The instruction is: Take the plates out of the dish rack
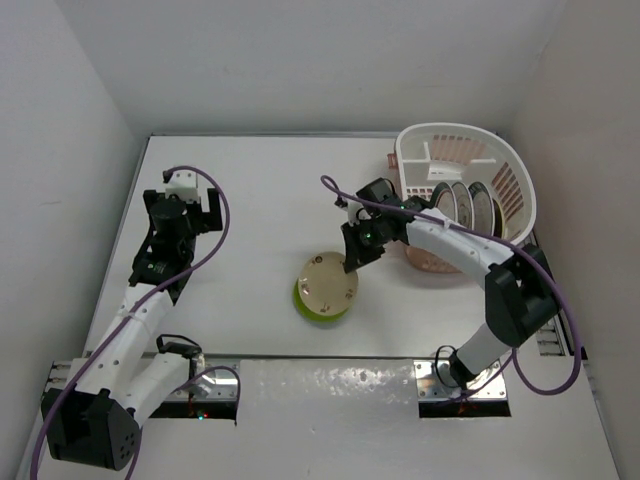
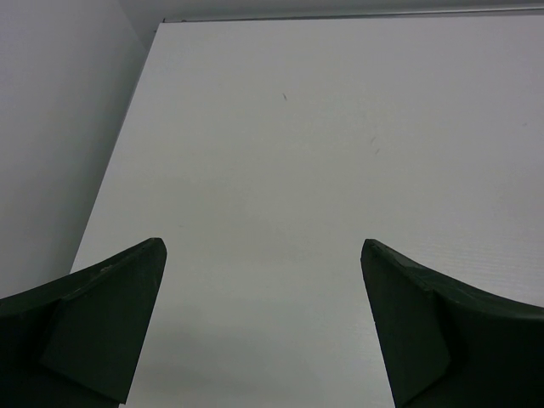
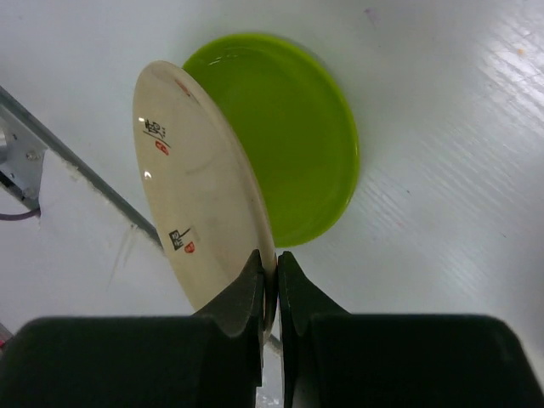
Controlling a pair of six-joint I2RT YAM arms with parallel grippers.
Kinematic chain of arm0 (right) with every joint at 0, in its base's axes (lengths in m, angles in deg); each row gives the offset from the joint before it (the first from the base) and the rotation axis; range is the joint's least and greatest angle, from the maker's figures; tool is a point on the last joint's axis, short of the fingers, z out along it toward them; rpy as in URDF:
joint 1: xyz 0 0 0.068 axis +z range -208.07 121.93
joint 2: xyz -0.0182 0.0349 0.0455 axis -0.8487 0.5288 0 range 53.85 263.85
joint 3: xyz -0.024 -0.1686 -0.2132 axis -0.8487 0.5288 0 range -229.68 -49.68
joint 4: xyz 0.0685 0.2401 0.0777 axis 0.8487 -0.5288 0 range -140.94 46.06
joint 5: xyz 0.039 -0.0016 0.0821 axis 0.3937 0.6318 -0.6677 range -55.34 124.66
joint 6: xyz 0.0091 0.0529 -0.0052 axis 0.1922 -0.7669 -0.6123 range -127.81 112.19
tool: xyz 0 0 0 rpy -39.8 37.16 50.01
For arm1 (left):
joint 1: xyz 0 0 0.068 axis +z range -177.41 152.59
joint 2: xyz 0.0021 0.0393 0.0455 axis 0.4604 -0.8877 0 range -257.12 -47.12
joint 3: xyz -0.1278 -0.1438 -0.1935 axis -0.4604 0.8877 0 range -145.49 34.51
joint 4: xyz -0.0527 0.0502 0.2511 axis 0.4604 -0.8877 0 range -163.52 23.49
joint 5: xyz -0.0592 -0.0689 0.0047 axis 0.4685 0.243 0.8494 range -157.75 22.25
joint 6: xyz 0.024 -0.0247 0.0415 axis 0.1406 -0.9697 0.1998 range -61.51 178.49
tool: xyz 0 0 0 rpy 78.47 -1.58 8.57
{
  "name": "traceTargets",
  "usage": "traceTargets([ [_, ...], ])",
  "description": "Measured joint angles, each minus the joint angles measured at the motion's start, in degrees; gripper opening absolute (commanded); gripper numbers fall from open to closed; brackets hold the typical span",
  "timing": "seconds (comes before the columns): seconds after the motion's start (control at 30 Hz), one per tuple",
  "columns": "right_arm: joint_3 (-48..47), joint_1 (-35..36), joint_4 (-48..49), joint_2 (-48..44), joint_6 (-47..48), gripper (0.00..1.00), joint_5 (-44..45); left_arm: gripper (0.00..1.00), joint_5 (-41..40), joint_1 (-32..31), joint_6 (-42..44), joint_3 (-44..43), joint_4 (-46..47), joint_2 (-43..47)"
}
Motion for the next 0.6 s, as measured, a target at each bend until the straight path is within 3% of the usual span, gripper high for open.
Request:
traceTargets([
  [0.2,5.79,-0.02,6.64,0.33,-1.97,0.0,-3.69,0.97,0.02,0.0,-0.13,0.0,-0.55,0.2],
  [0.57,6.38,-0.02,11.91,6.23,-2.16,0.0,-5.38,0.97,-0.07,0.0,-0.07,0.0,-0.85,1.01],
  [0.6,6.54,-0.02,11.8,6.23,-2.08,0.07,-5.38,0.97,-0.17,0.0,-0.04,0.0,-0.87,1.14],
])
